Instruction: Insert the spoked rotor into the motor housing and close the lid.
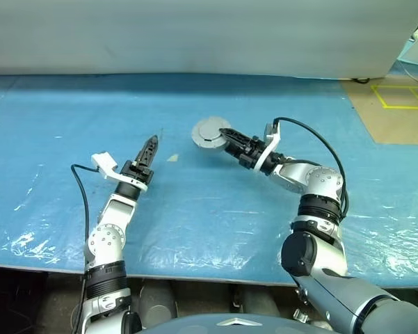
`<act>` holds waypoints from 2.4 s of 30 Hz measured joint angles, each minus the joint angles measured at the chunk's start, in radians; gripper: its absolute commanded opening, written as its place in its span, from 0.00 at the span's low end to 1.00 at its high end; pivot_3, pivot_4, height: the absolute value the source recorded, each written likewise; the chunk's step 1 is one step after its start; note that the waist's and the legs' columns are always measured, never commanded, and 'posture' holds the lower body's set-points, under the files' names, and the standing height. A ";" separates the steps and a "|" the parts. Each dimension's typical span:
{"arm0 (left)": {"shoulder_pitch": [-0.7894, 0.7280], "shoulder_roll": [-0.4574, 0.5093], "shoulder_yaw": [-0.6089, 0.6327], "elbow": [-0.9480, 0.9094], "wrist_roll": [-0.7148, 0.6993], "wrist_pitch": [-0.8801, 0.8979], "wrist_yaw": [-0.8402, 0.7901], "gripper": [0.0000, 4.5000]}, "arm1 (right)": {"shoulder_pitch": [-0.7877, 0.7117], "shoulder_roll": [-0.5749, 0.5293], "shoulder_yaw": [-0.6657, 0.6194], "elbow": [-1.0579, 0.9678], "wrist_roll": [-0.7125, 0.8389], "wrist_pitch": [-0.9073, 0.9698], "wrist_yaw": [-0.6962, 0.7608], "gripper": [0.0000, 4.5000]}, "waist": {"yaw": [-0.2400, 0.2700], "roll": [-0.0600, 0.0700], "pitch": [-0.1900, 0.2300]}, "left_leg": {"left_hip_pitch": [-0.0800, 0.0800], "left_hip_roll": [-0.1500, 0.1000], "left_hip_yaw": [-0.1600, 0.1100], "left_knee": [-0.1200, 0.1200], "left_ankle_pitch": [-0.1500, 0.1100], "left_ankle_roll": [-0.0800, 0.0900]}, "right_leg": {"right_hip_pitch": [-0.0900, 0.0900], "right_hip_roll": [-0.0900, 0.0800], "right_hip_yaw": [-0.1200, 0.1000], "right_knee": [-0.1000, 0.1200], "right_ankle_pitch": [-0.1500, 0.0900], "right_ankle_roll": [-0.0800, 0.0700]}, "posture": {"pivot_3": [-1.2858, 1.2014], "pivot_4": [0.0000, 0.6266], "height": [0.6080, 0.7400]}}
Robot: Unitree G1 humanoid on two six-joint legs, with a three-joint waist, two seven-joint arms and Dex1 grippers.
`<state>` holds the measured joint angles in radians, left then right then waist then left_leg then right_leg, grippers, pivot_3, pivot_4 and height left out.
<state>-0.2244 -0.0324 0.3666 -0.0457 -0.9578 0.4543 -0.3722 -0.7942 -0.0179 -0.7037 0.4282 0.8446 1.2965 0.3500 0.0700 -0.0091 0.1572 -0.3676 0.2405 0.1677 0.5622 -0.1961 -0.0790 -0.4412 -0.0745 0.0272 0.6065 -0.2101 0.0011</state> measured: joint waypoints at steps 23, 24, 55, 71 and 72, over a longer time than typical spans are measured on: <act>-0.009 -0.022 -0.045 -0.026 -0.185 0.161 0.099 1.00 | -0.014 0.069 0.059 0.051 0.117 -0.061 -0.040 0.53 | 0.001 0.000 0.000 | -0.001 0.000 -0.001 0.000 0.000 0.000 | 0.000 0.000 -0.001 0.001 0.000 0.001 | 0.52 0.24 1.00; -0.009 -0.024 -0.049 -0.026 -0.185 0.164 0.099 1.00 | -0.014 0.069 0.068 0.048 0.123 -0.050 -0.040 0.53 | 0.000 0.000 0.000 | -0.001 0.000 -0.001 0.001 0.000 0.000 | 0.000 0.000 -0.001 0.001 0.000 0.001 | 0.52 0.24 1.00; -0.024 -0.021 -0.073 -0.039 -0.255 0.197 0.083 0.61 | 0.056 0.121 0.233 -0.051 0.154 -0.015 -0.018 0.53 | 0.003 -0.001 0.000 | -0.001 0.000 -0.004 0.004 0.000 0.000 | 0.002 0.000 -0.001 0.002 0.001 0.002 | 0.52 0.24 1.00; -0.047 -0.036 -0.062 -0.002 -0.240 0.163 0.087 0.61 | 0.018 0.119 0.209 -0.029 0.178 -0.192 -0.046 0.99 | 0.001 -0.001 0.000 | -0.001 0.000 -0.005 0.006 0.000 0.000 | 0.002 0.000 -0.001 0.004 0.001 0.002 | 0.52 0.24 1.00; -0.047 -0.036 -0.063 -0.002 -0.226 0.154 0.085 0.61 | 0.018 0.120 0.209 -0.019 0.177 -0.207 -0.051 0.99 | 0.001 -0.001 0.000 | -0.001 0.000 -0.005 0.006 0.000 0.000 | 0.002 0.000 -0.001 0.004 0.001 0.002 | 0.52 0.24 1.00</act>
<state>-0.2710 -0.0685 0.3031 -0.0476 -1.1841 0.6087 -0.2876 -0.7767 0.1017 -0.4950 0.4088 1.0216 1.0894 0.2990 0.0708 -0.0101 0.1574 -0.3688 0.2403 0.1630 0.5683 -0.1960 -0.0790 -0.4390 -0.0744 0.0261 0.6103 -0.2090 0.0028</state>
